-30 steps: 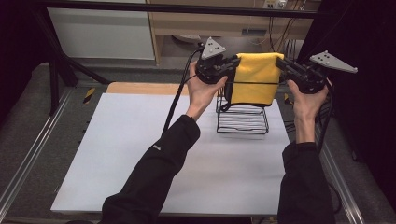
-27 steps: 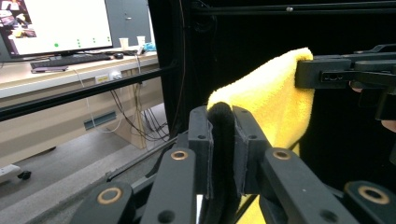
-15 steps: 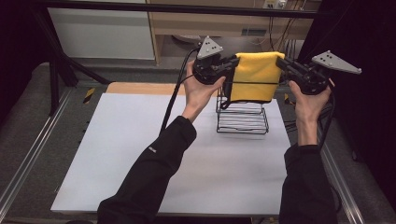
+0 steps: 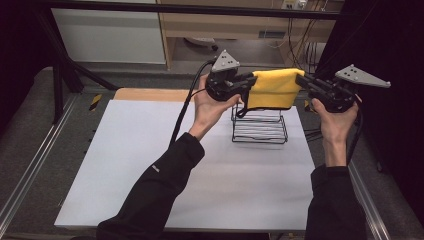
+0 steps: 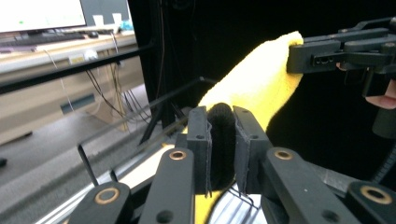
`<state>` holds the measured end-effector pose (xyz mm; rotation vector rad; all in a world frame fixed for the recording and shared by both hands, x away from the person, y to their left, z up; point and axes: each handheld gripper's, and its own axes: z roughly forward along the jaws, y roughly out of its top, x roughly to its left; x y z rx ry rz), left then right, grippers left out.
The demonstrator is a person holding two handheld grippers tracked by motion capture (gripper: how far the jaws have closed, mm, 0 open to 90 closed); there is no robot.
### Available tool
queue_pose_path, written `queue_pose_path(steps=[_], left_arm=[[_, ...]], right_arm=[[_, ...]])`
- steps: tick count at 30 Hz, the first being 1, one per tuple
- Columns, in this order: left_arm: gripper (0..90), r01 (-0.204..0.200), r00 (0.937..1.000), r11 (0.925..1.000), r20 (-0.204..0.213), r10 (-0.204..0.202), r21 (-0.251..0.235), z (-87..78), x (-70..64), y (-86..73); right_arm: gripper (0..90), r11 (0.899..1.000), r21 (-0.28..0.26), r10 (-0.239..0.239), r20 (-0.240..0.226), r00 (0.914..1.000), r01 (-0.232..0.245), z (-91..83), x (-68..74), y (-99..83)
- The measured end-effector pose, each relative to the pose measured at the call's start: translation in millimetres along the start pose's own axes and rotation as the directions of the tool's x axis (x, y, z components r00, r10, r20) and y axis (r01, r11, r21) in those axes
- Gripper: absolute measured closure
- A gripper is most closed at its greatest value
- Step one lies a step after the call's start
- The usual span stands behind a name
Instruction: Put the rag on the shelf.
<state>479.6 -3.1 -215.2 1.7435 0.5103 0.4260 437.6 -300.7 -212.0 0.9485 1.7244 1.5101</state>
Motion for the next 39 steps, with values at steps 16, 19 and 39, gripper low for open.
queue_pose_path(steps=[16, 19, 39], left_arm=[[73.7, -0.019, 0.9996, 0.9953, 0.022, 0.017, 0.095, -1.6, -10.2, -25.0], [67.5, -0.003, 0.9995, 0.9946, 0.032, 0.0, 0.104, -7.0, -8.6, -20.3], [89.8, 0.046, 0.9975, 0.9819, 0.044, -0.055, 0.184, 8.6, -6.2, -6.9]], right_arm=[[81.8, 0.994, 0.112, 0.004, -0.065, 0.9979, 0.004, -2.9, -2.4, -36.5], [81.8, 0.994, 0.111, -0.005, -0.07, 0.9975, 0.013, -3.1, -3.1, -39.6], [80.1, 0.993, 0.112, -0.034, -0.067, 0.9971, 0.041, -4.1, -2.3, -45.8]])
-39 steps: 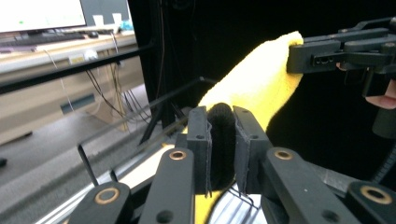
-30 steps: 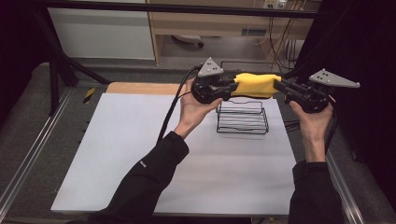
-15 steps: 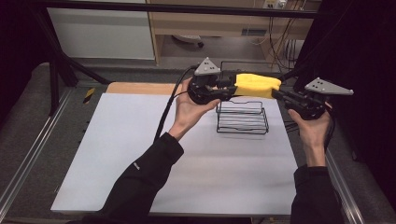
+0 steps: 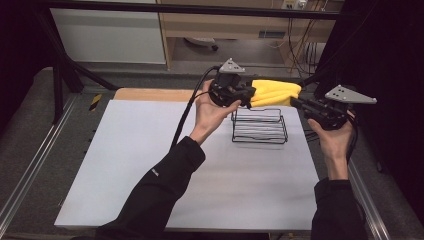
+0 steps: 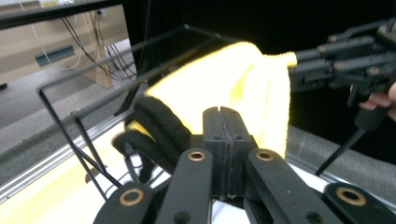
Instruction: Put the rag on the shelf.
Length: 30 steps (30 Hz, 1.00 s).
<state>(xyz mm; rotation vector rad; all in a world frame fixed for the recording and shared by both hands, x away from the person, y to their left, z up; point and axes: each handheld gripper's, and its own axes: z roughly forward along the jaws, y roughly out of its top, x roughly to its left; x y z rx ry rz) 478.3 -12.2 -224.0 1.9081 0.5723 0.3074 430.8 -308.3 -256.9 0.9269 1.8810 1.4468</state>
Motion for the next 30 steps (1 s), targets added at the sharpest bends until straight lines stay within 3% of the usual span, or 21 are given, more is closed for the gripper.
queue_pose_path(steps=[9, 12, 16, 21, 23, 27, 30], left_arm=[[90.0, -0.009, 0.9999, 0.9995, 0.01, 0.009, 0.031, 7.6, 3.9, -12.0], [90.0, -0.012, 0.9999, 0.9993, 0.004, 0.012, 0.034, 8.5, 4.6, -12.9], [90.0, -0.022, 0.9998, 0.9993, -0.004, 0.022, 0.029, 9.2, 4.5, -14.1], [90.0, -0.027, 0.9995, 0.9986, -0.018, 0.027, 0.045, 12.9, 3.9, -18.1], [90.0, -0.032, 0.9993, 0.9982, -0.02, 0.033, 0.051, 14.5, 3.9, -20.7], [90.0, -0.037, 0.9992, 0.9979, -0.011, 0.038, 0.052, 16.4, 4.0, -26.3], [90.0, -0.038, 0.9992, 0.9981, -0.01, 0.039, 0.048, 17.3, 4.9, -30.0]], right_arm=[[73.2, 1.0, 0.01, -0.001, -0.006, 1.0, 0.001, -1.4, 2.5, -6.8], [64.1, 1.0, 0.014, -0.01, -0.005, 0.9999, 0.01, -4.5, 5.4, -3.5], [49.7, 1.0, -0.022, -0.003, -0.013, 0.9999, 0.003, -13.2, 11.4, 6.6], [45.2, 0.998, -0.059, 0.026, -0.028, 0.9993, -0.028, -14.5, 15.8, 17.5], [49.8, 0.997, -0.066, 0.034, -0.033, 0.9989, -0.036, -14.1, 16.2, 19.4], [76.2, 0.998, 0.013, 0.061, -0.058, 0.9965, -0.06, -7.5, 16.0, 12.8], [86.9, 0.993, 0.083, 0.092, -0.049, 0.9945, -0.088, 0.6, 15.8, -1.8]])
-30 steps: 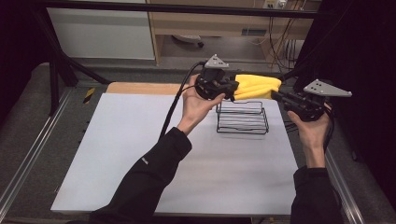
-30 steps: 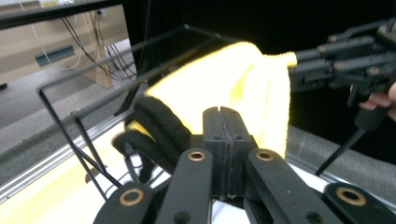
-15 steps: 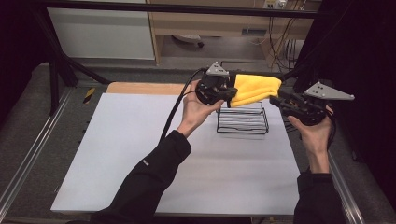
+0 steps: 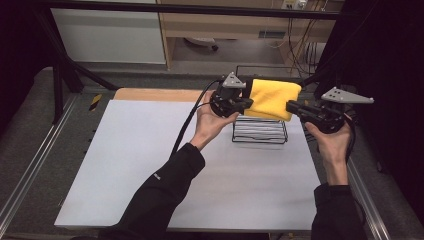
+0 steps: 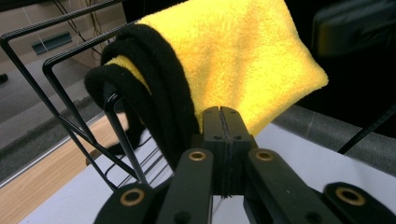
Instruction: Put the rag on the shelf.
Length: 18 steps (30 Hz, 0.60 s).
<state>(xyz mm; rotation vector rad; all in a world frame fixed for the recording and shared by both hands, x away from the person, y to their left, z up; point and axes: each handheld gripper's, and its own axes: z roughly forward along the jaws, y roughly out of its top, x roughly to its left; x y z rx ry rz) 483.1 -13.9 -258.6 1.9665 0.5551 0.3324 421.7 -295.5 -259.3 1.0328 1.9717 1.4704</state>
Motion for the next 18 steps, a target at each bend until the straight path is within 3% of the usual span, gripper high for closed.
queue_pose_path(steps=[4, 6, 8, 12, 18], left_arm=[[90.0, -0.004, 0.9999, 1.0, -0.009, 0.005, 0.007, 3.3, 0.6, -4.0], [90.0, -0.003, 0.9999, 1.0, -0.013, 0.003, 0.005, 4.9, 1.1, -5.7], [90.0, 0.0, 0.9999, 1.0, -0.016, 0.0, 0.005, 7.0, 2.7, -7.2], [89.9, 0.003, 0.9999, 1.0, -0.016, -0.003, 0.009, 5.0, 3.5, -10.1], [83.7, -0.004, 0.9998, 0.9999, -0.019, 0.005, 0.012, -15.8, 4.8, -16.6]], right_arm=[[90.0, 0.999, 0.04, 0.028, 0.045, 0.9986, -0.03, 9.9, -5.7, -15.9], [90.0, 0.999, 0.038, 0.028, 0.089, 0.9956, -0.031, 12.8, -8.9, -20.5], [89.2, 0.999, 0.031, 0.034, 0.102, 0.9943, -0.037, 15.1, -11.7, -23.9], [84.5, 1.0, 0.017, 0.024, 0.107, 0.9939, -0.026, 18.1, -13.0, -28.3], [73.5, 1.0, -0.031, -0.003, 0.092, 0.9957, 0.006, 9.1, -1.9, -27.0]])
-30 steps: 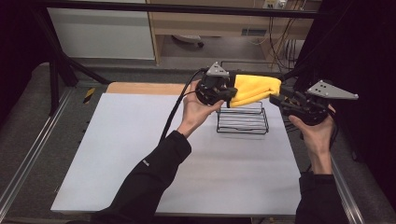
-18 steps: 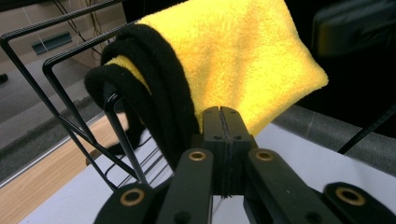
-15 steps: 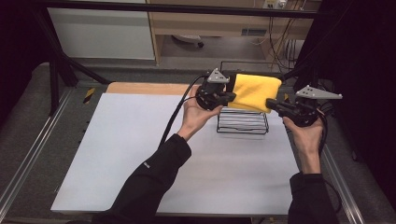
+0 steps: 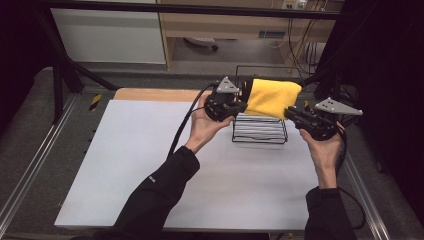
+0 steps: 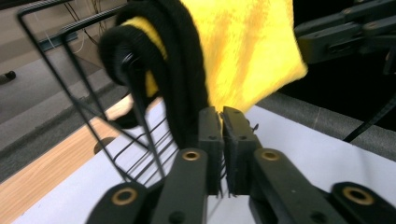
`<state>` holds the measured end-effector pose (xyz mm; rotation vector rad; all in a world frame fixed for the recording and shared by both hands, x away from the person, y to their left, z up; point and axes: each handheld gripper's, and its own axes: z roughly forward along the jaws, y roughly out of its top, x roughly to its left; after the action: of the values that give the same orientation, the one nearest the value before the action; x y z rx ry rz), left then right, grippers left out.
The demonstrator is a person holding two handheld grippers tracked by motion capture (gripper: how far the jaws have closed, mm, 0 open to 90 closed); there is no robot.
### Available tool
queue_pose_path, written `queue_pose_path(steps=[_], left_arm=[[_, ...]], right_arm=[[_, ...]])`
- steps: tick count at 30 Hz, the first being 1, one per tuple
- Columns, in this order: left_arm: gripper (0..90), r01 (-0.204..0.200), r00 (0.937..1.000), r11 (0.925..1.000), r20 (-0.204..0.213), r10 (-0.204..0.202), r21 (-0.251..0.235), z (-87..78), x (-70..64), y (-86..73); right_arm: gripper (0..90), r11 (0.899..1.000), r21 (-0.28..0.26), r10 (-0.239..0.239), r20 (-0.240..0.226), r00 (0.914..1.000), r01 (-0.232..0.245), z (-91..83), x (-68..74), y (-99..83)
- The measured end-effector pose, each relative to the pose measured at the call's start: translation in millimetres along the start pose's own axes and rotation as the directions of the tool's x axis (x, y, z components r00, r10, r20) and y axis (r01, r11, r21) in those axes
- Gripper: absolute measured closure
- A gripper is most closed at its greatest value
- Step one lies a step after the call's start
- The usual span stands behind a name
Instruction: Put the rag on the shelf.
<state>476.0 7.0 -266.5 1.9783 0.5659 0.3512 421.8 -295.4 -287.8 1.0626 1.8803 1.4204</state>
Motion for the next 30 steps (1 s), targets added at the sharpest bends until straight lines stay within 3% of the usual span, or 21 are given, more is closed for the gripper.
queue_pose_path(steps=[4, 6, 12, 20, 27, 30], left_arm=[[70.4, 0.006, 0.9999, 0.9999, -0.016, -0.006, 0.014, -19.6, 3.3, -10.9], [63.6, 0.022, 0.9997, 0.9995, -0.012, -0.022, 0.023, -31.5, 6.2, -20.9], [41.0, 0.028, 0.9982, 0.9981, -0.054, -0.025, 0.055, -62.7, 15.0, -58.2], [18.1, 0.072, 0.9894, 0.9945, -0.132, -0.061, 0.076, -109.5, 25.4, -129.2], [7.8, 0.132, 0.9776, 0.9872, -0.176, -0.115, 0.089, -136.2, 31.0, -191.4], [6.9, 0.152, 0.9733, 0.9834, -0.188, -0.132, 0.099, -144.4, 33.9, -213.7]], right_arm=[[52.6, 1.0, -0.011, -0.002, -0.009, 1.0, 0.001, -5.7, 13.0, 5.2], [43.6, 1.0, -0.009, -0.003, -0.009, 1.0, 0.003, -7.2, 19.6, 6.4], [21.9, 0.999, -0.013, 0.037, -0.039, 0.9986, -0.037, -8.2, 36.5, 3.2], [10.7, 0.998, 0.034, 0.047, -0.087, 0.9951, -0.044, -2.0, 53.6, -20.4], [3.3, 0.988, 0.143, 0.072, -0.112, 0.991, -0.056, 10.4, 61.1, -55.8], [2.4, 0.979, 0.195, 0.085, -0.123, 0.9888, -0.06, 14.1, 62.0, -73.9]])
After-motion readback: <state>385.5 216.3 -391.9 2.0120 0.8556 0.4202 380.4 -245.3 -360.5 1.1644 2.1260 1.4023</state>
